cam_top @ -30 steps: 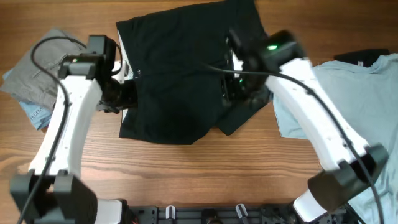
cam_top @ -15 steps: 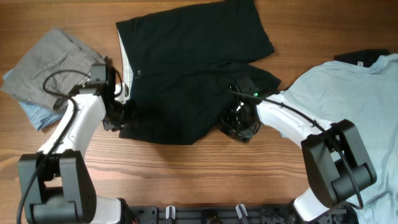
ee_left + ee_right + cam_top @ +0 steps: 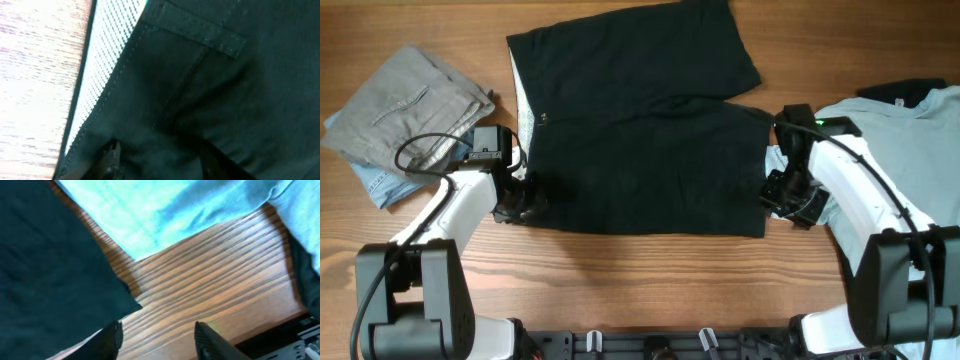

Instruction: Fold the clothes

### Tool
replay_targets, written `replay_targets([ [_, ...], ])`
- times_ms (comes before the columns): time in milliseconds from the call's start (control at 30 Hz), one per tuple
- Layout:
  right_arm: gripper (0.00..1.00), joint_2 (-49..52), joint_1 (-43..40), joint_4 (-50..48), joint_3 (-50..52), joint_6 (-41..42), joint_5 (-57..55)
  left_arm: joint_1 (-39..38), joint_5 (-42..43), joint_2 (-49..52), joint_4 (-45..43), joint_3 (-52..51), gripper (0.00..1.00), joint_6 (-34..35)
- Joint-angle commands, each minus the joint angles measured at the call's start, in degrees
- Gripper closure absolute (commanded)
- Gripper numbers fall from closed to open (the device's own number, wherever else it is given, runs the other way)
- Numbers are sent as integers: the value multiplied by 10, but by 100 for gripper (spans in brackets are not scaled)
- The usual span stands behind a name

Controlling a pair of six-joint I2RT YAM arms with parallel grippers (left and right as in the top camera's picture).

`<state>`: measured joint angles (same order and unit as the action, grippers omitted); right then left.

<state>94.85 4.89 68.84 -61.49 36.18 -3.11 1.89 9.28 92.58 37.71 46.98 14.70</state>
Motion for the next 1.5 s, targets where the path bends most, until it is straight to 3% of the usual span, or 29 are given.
replay_targets([
  [0,46,-10,-10,-3,-22,-35,-10,14,2,1,57,9,43,7],
  [67,30,-10,-10,-41,-24,-78,61,24,3,-7,87,31,43,1],
  [133,21,-8,-10,-68,-19,-92,144,31,3,-17,100,42,42,-10],
  [267,21,-5,-12,-63,52,5,129,35,5,-35,130,42,41,-10],
  [433,24,-5,-14,-145,127,15,165,35,20,-36,142,42,40,-10],
  [533,34,-5,-14,-204,162,50,175,35,34,-45,143,50,39,-10],
  [733,92,-5,-14,-228,188,61,183,35,42,-97,177,83,31,-22],
  [833,96,-5,-14,-256,188,58,186,35,20,-95,189,81,31,-18],
  [933,96,-5,-14,-264,188,58,207,43,-49,-89,184,81,26,35],
  [1033,96,-5,-14,-262,188,58,214,66,-41,-75,177,81,30,58],
  [1133,96,-5,-14,-260,188,47,231,70,-9,-35,152,81,43,57],
  [1467,96,-5,-14,-254,188,27,246,73,3,31,116,-8,41,57],
])
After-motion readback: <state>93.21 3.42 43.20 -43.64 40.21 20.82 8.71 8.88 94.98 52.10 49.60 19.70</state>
